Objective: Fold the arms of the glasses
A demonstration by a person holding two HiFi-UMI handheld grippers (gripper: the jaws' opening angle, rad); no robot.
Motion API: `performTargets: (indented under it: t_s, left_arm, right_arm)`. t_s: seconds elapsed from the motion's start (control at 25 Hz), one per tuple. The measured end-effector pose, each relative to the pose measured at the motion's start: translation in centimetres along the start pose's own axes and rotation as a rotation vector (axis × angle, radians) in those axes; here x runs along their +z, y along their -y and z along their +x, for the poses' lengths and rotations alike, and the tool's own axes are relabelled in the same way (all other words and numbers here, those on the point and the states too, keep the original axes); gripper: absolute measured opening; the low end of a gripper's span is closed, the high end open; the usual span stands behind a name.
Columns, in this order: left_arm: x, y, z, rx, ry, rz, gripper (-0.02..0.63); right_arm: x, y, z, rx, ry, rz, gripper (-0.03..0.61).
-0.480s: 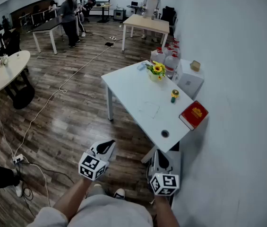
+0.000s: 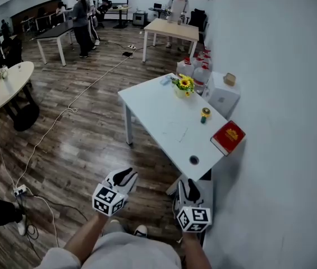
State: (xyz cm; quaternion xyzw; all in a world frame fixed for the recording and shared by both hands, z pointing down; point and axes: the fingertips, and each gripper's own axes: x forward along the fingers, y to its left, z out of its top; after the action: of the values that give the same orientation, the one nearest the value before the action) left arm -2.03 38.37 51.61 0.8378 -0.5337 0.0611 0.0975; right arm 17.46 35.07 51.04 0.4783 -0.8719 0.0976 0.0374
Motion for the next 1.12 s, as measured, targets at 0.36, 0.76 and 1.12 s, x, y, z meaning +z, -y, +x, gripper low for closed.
performTargets:
  t_s: [0.36, 0.76, 1.12]
  left_arm:
    - [-1.9, -0.1, -0.6, 0.013, -0.031, -0.068, 0.229]
    - [-3.3, -2.9, 0.9, 0.048, -0.045, -0.109, 0.229]
    - [-2.7, -7.9, 6.6, 0.043, -0.024, -0.151, 0.229]
  right_arm:
    - [-1.2, -0.5, 0.5, 0.033, -0.007, 0.022, 0.224]
    - [-2.8, 0.0, 4.2, 0.058, -0.035, 0.043, 0.233]
    - [-2.9, 1.8, 10.1, 0.044, -0.058, 0.015, 0.229]
